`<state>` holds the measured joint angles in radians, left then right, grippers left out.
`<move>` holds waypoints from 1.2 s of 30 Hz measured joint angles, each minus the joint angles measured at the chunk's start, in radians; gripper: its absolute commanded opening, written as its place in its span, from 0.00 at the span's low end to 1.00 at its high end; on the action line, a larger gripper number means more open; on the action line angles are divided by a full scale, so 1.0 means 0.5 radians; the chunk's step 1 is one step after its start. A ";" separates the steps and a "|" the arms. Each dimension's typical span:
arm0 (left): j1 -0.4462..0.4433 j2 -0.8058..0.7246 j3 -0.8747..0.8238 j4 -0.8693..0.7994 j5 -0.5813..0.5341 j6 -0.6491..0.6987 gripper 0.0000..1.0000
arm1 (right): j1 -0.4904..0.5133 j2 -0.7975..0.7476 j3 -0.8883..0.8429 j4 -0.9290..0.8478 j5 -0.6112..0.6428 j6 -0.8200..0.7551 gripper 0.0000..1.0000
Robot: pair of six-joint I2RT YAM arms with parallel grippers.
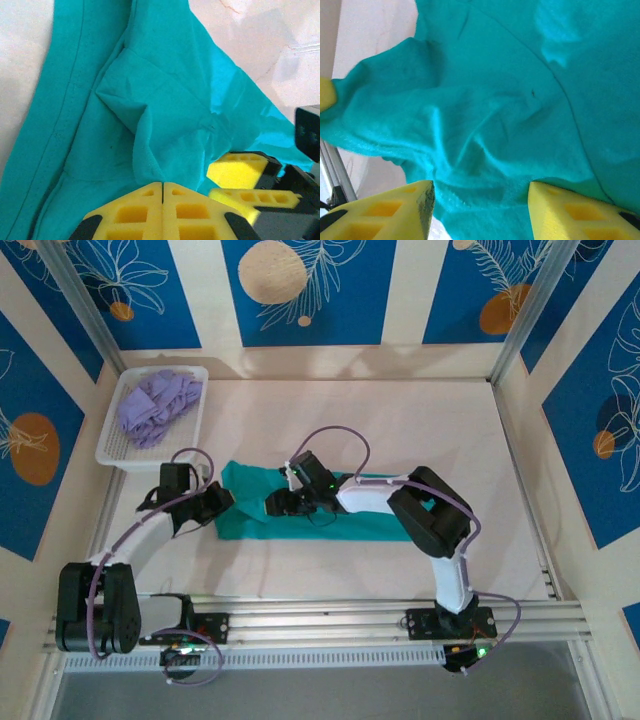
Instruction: Fold the inside-out t-shirt
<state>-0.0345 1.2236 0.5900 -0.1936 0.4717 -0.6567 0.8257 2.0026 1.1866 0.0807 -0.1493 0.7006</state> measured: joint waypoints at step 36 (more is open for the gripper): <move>0.000 -0.026 -0.033 0.076 0.037 -0.037 0.00 | 0.574 0.078 0.340 -0.465 1.063 -0.913 0.47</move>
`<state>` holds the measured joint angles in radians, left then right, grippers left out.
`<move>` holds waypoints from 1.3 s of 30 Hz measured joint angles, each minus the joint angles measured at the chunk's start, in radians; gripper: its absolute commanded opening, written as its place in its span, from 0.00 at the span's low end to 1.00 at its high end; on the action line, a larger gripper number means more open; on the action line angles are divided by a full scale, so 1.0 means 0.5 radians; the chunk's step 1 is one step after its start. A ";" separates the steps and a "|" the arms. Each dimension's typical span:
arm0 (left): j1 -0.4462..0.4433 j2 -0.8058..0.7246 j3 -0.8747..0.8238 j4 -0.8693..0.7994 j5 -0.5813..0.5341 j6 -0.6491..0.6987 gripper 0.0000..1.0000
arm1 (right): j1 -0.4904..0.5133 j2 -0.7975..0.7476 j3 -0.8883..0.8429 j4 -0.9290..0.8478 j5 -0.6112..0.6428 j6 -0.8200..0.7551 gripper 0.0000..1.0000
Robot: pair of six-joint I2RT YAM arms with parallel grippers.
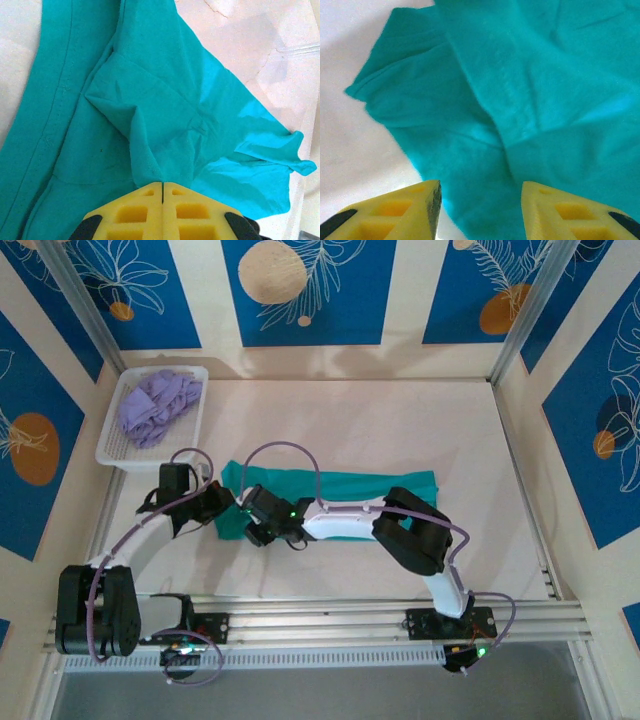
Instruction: Fold the inside-out t-shirt
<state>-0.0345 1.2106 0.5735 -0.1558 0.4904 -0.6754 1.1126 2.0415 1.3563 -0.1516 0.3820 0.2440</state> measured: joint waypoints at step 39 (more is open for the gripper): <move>0.000 0.000 -0.007 0.000 -0.001 0.000 0.00 | -0.058 -0.060 0.002 -0.141 0.480 -0.147 0.00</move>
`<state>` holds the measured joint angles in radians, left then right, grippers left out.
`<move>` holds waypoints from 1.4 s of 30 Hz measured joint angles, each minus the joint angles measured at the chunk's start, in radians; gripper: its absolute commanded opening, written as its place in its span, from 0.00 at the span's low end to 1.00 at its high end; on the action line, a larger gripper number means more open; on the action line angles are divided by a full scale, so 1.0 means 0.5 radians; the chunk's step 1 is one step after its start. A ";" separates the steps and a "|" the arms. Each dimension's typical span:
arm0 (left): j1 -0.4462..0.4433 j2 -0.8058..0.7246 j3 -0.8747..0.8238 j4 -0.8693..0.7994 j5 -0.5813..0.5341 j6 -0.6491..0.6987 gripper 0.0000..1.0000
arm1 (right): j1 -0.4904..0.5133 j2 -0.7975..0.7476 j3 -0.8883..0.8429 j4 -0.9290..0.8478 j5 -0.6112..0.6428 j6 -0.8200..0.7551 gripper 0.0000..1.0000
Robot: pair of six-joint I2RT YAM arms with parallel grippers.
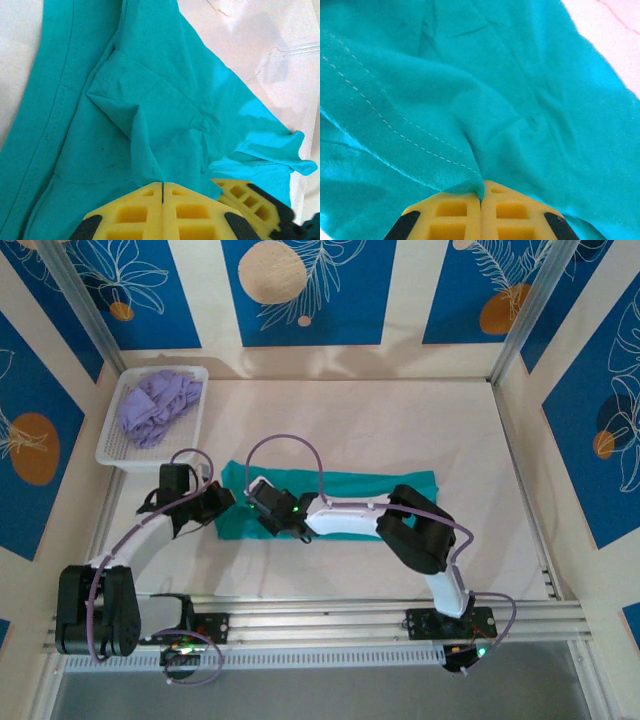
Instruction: Fold the inside-out t-shirt
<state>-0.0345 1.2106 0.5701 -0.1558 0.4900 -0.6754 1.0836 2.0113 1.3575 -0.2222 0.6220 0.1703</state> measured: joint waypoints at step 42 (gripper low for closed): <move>-0.001 -0.060 -0.198 0.043 -0.330 0.030 0.46 | -0.199 -0.269 -0.228 -0.205 -0.453 -0.291 0.36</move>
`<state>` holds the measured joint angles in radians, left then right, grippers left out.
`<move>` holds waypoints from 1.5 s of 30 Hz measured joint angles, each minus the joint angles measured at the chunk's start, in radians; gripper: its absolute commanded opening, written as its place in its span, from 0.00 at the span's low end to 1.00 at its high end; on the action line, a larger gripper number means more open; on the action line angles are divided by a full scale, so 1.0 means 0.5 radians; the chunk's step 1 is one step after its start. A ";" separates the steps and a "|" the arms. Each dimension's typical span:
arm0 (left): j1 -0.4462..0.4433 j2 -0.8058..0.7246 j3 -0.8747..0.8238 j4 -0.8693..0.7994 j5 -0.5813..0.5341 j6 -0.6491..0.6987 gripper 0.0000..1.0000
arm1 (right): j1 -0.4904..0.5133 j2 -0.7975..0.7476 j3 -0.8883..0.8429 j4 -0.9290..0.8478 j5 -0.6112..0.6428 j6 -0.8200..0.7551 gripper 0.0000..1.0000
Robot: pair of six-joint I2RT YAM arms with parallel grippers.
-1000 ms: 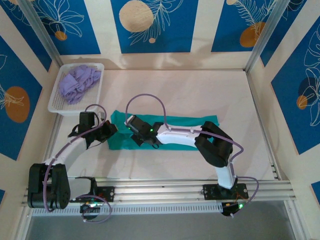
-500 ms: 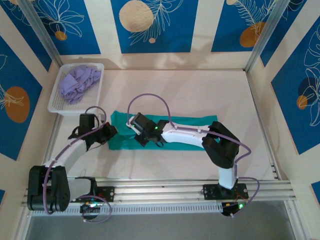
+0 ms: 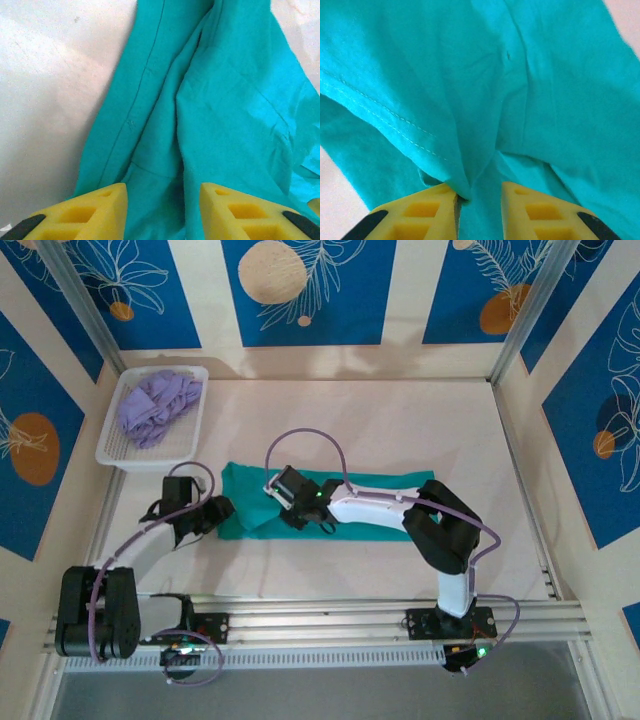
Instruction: Fold the inside-out t-shirt
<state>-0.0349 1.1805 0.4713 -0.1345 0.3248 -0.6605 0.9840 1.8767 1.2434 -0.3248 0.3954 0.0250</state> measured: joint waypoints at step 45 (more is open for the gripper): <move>-0.272 0.246 0.186 0.002 -0.505 0.362 0.91 | -0.201 -0.169 -0.242 0.450 -0.777 0.603 0.58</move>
<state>-0.1707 1.3037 0.5644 -0.1333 0.0723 -0.4793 0.8833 1.7920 1.1225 -0.0998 0.0067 0.3264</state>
